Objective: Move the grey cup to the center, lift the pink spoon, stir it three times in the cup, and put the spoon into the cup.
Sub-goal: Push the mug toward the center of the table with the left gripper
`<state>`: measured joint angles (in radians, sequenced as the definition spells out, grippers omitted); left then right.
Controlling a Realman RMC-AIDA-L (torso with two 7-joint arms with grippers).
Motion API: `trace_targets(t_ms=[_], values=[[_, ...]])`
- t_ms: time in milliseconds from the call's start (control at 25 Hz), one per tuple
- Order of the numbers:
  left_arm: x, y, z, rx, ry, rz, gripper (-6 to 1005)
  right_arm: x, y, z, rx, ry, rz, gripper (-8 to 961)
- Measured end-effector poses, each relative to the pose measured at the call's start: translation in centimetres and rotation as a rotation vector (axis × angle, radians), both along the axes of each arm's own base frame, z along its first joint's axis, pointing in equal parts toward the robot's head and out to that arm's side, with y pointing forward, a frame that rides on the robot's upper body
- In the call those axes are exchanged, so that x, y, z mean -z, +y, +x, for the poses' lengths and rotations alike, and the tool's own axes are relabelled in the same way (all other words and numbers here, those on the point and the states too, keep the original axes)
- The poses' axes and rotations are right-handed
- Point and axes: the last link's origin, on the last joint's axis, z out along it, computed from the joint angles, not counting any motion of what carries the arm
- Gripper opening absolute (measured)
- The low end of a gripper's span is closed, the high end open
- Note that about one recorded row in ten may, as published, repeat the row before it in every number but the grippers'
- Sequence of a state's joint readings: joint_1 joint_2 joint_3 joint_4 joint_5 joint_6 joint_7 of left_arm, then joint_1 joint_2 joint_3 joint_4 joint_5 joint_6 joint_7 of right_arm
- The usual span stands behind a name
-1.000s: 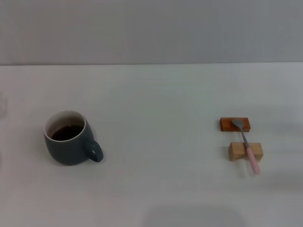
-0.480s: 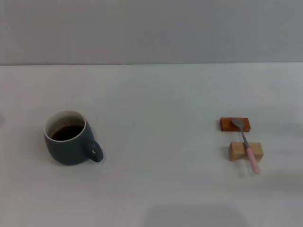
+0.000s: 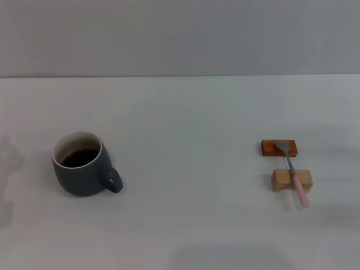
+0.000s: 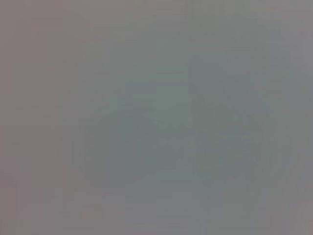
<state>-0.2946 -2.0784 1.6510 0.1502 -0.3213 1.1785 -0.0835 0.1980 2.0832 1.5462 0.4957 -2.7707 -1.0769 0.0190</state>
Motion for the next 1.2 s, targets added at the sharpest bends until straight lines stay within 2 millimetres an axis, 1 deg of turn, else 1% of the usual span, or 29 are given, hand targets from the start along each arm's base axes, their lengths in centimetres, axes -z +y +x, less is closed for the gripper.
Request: trace_targets(t_ms=[40, 120, 240, 280, 320, 400, 480, 640, 720, 1200], values=[[0.3, -0.1, 0.1, 0.006, 0.0, -0.017, 26, 0.0, 0.0, 0.0, 0.0, 0.0, 0.0, 531], [0.8, -0.3, 0.1, 0.014, 0.001, -0.046, 17, 0.0, 0.1, -0.1, -0.002, 0.0, 0.0, 531], [0.8, -0.3, 0.1, 0.014, 0.001, -0.046, 3, 0.0, 0.2, -0.1, -0.005, 0.0, 0.0, 532], [2.2, -0.7, 0.6, 0.047, 0.017, -0.125, -2, 0.0, 0.2, -0.2, -0.006, 0.0, 0.001, 533], [2.9, -0.9, 1.0, 0.069, 0.027, -0.165, -2, -0.2, 0.3, -0.4, -0.012, -0.002, 0.006, 533], [2.9, -0.9, 1.0, 0.069, 0.027, -0.165, -2, -0.2, 0.2, -0.5, -0.015, -0.001, 0.01, 533], [4.5, -1.2, 1.7, 0.106, 0.036, -0.251, -2, -0.3, 0.2, -0.5, -0.015, -0.002, 0.011, 533], [4.9, -1.2, 1.9, 0.109, 0.033, -0.273, -2, -0.3, 0.1, -0.4, -0.013, -0.002, 0.012, 533], [5.8, -1.1, 2.1, 0.105, 0.032, -0.324, -2, -0.3, 0.0, -0.3, -0.011, -0.002, 0.012, 532], [7.0, -0.9, 3.4, 0.16, 0.042, -0.38, -2, -0.4, 0.0, -0.2, -0.006, -0.003, 0.012, 532]])
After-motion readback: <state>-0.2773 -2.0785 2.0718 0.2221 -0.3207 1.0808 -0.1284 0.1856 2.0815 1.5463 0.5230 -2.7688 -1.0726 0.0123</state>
